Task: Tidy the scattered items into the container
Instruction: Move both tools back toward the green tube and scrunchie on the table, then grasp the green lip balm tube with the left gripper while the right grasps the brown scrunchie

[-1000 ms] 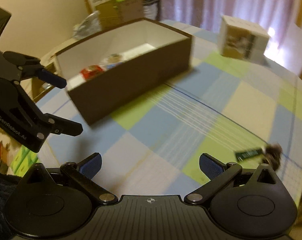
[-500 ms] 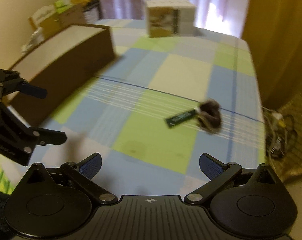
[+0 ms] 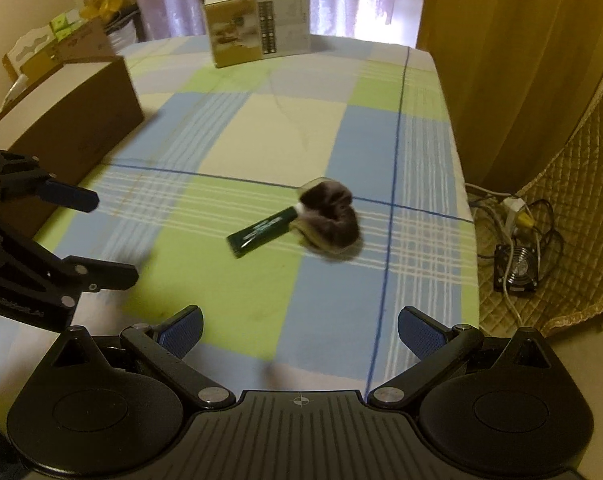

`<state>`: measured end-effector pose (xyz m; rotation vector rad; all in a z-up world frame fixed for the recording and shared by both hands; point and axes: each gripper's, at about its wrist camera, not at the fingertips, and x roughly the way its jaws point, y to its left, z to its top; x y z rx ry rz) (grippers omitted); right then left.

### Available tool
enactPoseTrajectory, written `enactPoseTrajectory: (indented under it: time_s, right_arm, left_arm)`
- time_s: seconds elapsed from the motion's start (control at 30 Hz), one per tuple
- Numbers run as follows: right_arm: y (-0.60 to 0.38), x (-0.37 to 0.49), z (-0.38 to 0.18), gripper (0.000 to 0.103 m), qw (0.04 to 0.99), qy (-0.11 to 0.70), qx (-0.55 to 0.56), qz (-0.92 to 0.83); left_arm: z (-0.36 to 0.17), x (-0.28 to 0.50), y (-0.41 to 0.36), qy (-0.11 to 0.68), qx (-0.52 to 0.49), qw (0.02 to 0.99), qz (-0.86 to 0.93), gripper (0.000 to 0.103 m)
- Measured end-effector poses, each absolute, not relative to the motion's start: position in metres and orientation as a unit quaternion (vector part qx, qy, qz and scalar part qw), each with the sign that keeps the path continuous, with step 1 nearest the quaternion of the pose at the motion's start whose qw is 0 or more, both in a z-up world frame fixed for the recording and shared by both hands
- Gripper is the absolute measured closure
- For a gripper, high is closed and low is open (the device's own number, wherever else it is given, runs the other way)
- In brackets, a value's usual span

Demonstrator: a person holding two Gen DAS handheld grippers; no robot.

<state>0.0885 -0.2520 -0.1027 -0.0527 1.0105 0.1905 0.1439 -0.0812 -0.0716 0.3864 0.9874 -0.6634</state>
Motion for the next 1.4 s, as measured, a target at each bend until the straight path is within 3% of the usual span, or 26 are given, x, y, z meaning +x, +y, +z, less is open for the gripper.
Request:
enactPoseTrajectory:
  time_s: [0.27,0.67,0.8,1.17,1.4]
  right_arm:
    - [-0.275,0.116,-0.118,0.002,0.877,0.474,-0.005,0.08]
    - [-0.29,0.142,-0.126,0.003,0.885,0.458,0.002,0.08]
    - [-0.292,0.148,-0.128,0.003,0.885,0.457,0.003,0.084]
    - [-0.272,0.166,-0.143,0.022,0.879,0.458,-0.021,0.131]
    - [-0.262,0.182,-0.161,0.044,0.875,0.462,-0.045,0.14]
  left_arm:
    - [-0.092,0.169,-0.116,0.45,0.198,0.798,-0.348,0.035]
    - [-0.118,0.195,-0.159,0.442,0.225,0.772,-0.397,0.071]
    - [-0.126,0.199,-0.168,0.443,0.239,0.766,-0.4,0.091]
    - [-0.128,0.217,-0.115,0.479,0.197,0.805,-0.289,0.092]
    - [-0.124,0.222,-0.078,0.506,0.148,0.811,-0.254,0.091]
